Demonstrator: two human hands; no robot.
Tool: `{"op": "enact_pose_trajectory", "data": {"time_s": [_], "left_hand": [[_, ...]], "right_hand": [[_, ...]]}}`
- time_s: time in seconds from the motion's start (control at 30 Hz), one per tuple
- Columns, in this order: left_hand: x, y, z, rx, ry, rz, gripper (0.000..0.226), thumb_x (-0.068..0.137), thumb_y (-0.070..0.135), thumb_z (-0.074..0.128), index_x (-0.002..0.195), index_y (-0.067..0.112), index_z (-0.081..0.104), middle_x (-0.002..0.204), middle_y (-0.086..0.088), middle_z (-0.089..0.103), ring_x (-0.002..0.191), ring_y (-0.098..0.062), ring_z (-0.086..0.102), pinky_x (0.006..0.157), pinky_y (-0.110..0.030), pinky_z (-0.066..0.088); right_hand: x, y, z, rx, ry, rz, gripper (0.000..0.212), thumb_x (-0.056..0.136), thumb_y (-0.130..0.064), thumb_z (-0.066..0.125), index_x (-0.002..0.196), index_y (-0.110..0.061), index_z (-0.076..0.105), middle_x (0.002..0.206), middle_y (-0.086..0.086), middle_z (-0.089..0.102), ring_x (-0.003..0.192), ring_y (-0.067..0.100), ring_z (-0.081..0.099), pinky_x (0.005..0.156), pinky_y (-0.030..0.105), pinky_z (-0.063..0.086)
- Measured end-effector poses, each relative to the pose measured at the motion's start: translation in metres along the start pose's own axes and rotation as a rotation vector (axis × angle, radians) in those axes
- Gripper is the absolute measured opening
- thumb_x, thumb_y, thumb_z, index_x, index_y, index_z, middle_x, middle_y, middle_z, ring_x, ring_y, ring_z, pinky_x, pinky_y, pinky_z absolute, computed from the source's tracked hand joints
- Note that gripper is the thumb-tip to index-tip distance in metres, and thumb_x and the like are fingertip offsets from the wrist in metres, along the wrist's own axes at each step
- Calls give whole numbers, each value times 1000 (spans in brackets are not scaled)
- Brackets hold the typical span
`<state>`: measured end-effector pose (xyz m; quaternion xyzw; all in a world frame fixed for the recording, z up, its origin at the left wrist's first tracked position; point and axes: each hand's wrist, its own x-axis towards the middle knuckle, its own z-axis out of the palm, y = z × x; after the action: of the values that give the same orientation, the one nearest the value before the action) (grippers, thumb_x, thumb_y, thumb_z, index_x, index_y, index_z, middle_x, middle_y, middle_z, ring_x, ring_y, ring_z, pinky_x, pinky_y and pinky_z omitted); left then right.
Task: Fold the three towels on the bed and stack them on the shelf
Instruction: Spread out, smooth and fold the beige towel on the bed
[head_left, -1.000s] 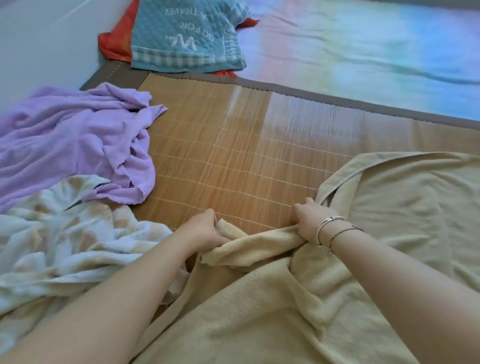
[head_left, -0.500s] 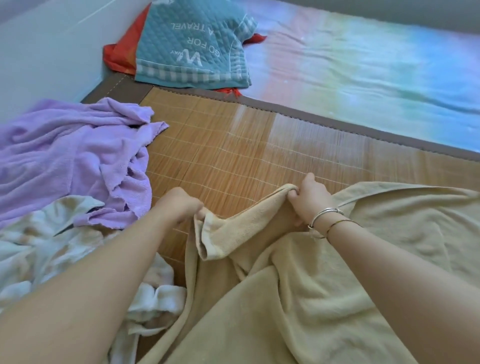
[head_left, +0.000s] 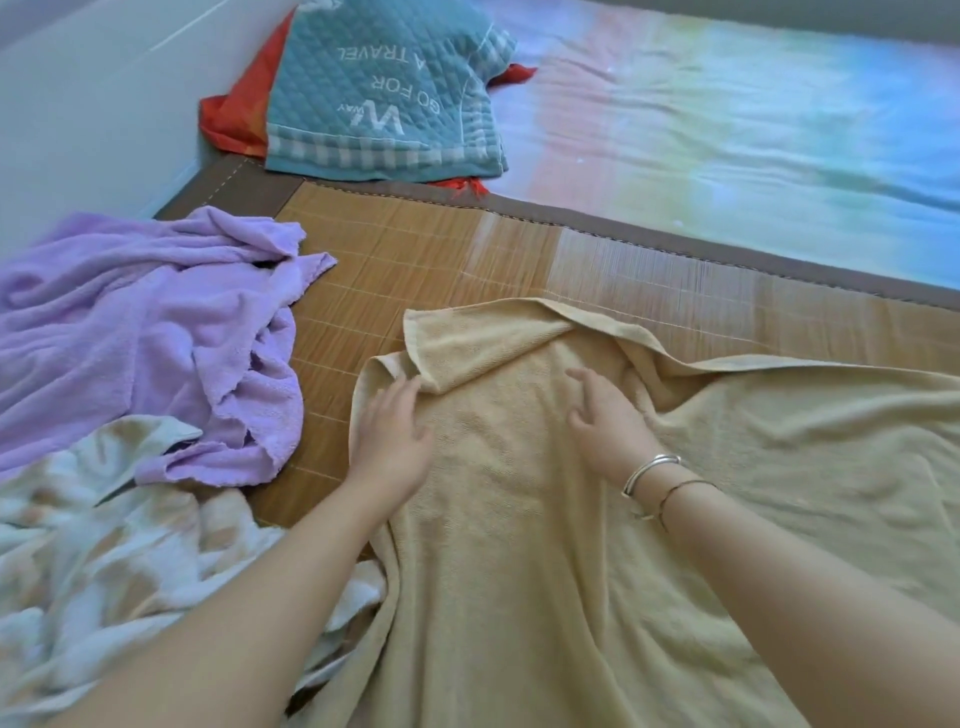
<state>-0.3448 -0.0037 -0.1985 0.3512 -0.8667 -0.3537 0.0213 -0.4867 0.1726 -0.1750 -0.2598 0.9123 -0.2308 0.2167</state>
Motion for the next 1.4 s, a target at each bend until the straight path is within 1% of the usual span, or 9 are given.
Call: {"op": "enact_pose_trajectory", "data": {"time_s": [0.07,0.13,0.3,0.53,0.63,0.8,1.0,1.13,1.4], "left_hand": [[-10,5,12,60,-107,-42,77,94,34,51,154,22,4,161,2,-2,148,-24,-3,120,-44,4],[-12,1,20,87,-143,-92,92,92,52,48,150,25,-18,159,2,-18,147,-23,-15,120,-45,-2],[7,-29,24,218,-111,-84,105,81,72,45,146,30,-27,158,-2,-22,145,-21,-20,118,-44,-8],[68,-51,-22,324,-120,-97,104,83,63,54,150,27,-18,161,-11,-7,147,-31,-6,120,-43,2],[47,-29,-14,440,-83,-77,86,93,52,46,149,35,-17,160,-13,-4,147,-35,0,118,-49,8],[-4,38,22,412,-173,-3,75,97,47,40,150,37,-12,160,-3,-15,148,-29,-7,118,-49,4],[-77,151,94,448,-374,248,63,99,49,35,152,35,4,161,3,-10,148,-24,-6,118,-49,3],[-139,225,159,511,-491,348,64,98,51,34,152,35,5,161,3,-8,148,-23,-7,118,-46,3],[-242,378,319,457,-653,448,61,99,47,37,152,32,13,161,0,-2,148,-25,-3,120,-45,7]], "right_hand": [[-4,5,12,-118,-59,22,48,96,-25,39,143,-27,32,154,5,26,144,24,19,116,47,19],[-8,8,19,-177,-149,61,50,98,-38,35,146,-35,22,160,-2,5,147,23,-1,115,52,9],[6,12,33,-241,-178,38,60,96,-54,27,148,-44,-1,158,-8,-15,146,22,-15,114,56,3],[47,0,13,-22,-189,-124,60,99,-41,35,151,-35,5,160,-3,0,147,17,-4,119,42,8],[18,7,7,52,-105,-178,57,99,-28,40,150,-30,15,159,-2,14,147,14,2,116,31,11],[-46,50,-19,44,-15,-166,49,100,-27,39,148,-26,26,157,-3,21,146,9,8,115,30,17],[-137,163,-90,64,203,39,42,96,-19,47,138,-17,41,142,6,45,125,24,47,102,29,33],[-200,267,-137,110,338,244,38,93,-11,49,132,-9,48,127,14,56,115,30,52,89,29,34],[-336,469,-219,226,538,573,31,90,-3,44,118,-9,56,120,10,55,114,27,51,95,31,37]]}}
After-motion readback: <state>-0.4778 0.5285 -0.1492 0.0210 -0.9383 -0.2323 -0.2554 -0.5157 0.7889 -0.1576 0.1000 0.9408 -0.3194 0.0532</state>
